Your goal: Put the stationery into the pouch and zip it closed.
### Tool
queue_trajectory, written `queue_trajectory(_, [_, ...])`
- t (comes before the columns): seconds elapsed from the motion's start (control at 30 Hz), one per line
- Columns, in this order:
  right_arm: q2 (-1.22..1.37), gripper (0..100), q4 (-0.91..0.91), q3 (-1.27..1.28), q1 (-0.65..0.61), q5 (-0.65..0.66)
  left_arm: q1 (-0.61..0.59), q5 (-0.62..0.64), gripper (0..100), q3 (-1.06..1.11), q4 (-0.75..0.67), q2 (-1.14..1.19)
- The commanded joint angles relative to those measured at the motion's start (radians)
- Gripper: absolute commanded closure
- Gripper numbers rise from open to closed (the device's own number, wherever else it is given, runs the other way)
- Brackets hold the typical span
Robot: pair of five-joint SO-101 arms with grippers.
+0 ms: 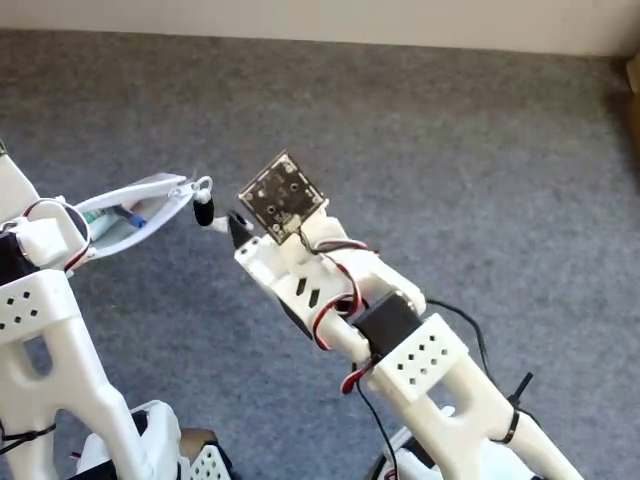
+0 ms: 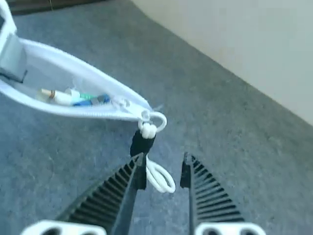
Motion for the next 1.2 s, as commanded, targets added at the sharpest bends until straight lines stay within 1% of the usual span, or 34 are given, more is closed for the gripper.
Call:
queue_trajectory(0.0, [-0.045, 87.9, 0.007, 0.035, 0.025, -0.005, -0.004, -0.002, 99, 0.008, -0.025, -0.004])
queue_trajectory(0.27, [-0.186, 87.9, 0.005, 0.205, 0.061, -0.006, 0.018, -0.002, 99, 0.008, -0.025, -0.004])
queue_trajectory(0.3, [-0.194, 87.9, 0.004, 0.22, 0.059, -0.012, 0.024, -0.002, 99, 0.008, -0.025, -0.004])
queue_trajectory(0.37, [-0.185, 87.9, 0.002, 0.234, 0.061, -0.072, 0.031, -0.002, 99, 0.008, -0.025, -0.004])
queue_trajectory(0.43, [-0.15, 87.9, 0.004, 0.231, 0.062, -0.138, 0.031, -0.002, 99, 0.008, -0.025, -0.004])
queue_trajectory(0.5, [-0.096, 87.9, 0.005, 0.231, 0.064, -0.17, 0.031, -0.002, 99, 0.008, -0.025, -0.004])
queue_trajectory(0.67, [0.061, 87.9, 0.005, 0.16, 0.068, -0.181, 0.031, -0.002, 99, 0.008, -0.026, 0.001])
queue_trajectory(0.8, [0.156, 87.9, 0.007, 0.113, 0.108, -0.19, 0.031, -0.002, 99, 0.008, -0.026, 0.002])
queue_trajectory(0.9, [0.214, 87.9, 0.008, 0.077, 0.134, -0.279, 0.033, -0.002, 99, 0.008, -0.029, 0.002])
queue_trajectory(0.97, [0.249, 87.9, 0.047, 0.044, 0.148, -0.319, 0.033, -0.002, 99, 0.016, -0.04, 0.002])
queue_trajectory(1.17, [0.369, 87.9, 0.266, -0.143, 0.153, -0.443, 0.033, -0.002, 99, 0.035, -0.068, 0.001])
